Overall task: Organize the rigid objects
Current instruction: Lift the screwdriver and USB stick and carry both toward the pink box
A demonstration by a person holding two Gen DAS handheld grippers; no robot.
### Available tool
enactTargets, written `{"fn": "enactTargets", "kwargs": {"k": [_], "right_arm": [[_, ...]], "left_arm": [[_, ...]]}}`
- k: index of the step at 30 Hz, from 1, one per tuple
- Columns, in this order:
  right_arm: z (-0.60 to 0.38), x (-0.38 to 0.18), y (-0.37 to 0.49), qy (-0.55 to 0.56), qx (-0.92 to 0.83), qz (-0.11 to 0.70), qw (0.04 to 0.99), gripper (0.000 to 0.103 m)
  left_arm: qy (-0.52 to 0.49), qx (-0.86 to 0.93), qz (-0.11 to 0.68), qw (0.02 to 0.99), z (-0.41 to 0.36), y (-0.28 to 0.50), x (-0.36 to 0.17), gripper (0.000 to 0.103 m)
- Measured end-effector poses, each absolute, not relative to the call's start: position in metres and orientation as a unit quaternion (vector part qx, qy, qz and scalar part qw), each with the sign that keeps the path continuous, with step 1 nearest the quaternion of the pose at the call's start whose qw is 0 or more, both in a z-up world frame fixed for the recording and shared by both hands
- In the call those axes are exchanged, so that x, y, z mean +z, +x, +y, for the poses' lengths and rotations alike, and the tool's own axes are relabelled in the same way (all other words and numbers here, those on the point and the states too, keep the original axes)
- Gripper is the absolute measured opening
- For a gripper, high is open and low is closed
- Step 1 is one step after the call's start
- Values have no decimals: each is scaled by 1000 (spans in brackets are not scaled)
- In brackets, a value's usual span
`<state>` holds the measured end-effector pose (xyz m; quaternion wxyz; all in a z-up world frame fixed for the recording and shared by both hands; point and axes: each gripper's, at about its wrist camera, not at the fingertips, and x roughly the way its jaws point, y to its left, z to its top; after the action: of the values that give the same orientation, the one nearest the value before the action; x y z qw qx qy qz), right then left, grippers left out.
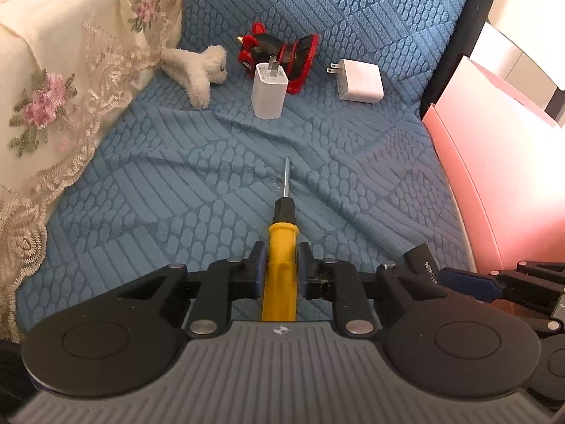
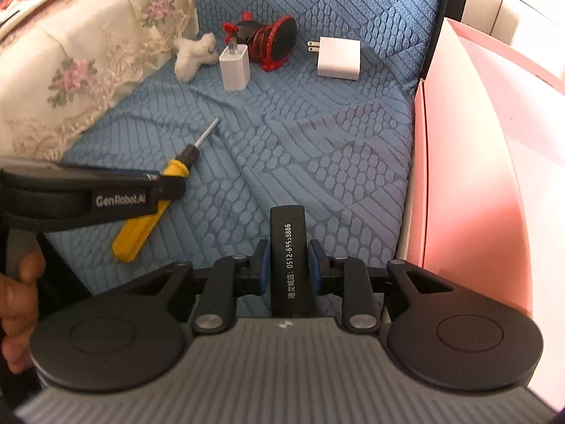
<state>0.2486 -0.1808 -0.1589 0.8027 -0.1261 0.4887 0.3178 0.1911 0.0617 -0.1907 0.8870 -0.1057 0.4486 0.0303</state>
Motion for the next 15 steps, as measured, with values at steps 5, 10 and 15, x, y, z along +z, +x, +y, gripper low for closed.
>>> {"fn": "enactTargets", "kwargs": {"k": [5, 10, 15], "right_arm": [[-182, -150, 250, -117, 317, 486, 806, 27], [-187, -135, 253, -102, 319, 477, 812, 27], [-196, -118, 255, -89, 322, 469, 817, 27]], "left_arm": [[-117, 20, 445, 888, 61, 183, -183, 22], [-138, 8, 435, 890, 62, 174, -165, 22], [-152, 5, 419, 895, 62, 167, -142, 21]]}}
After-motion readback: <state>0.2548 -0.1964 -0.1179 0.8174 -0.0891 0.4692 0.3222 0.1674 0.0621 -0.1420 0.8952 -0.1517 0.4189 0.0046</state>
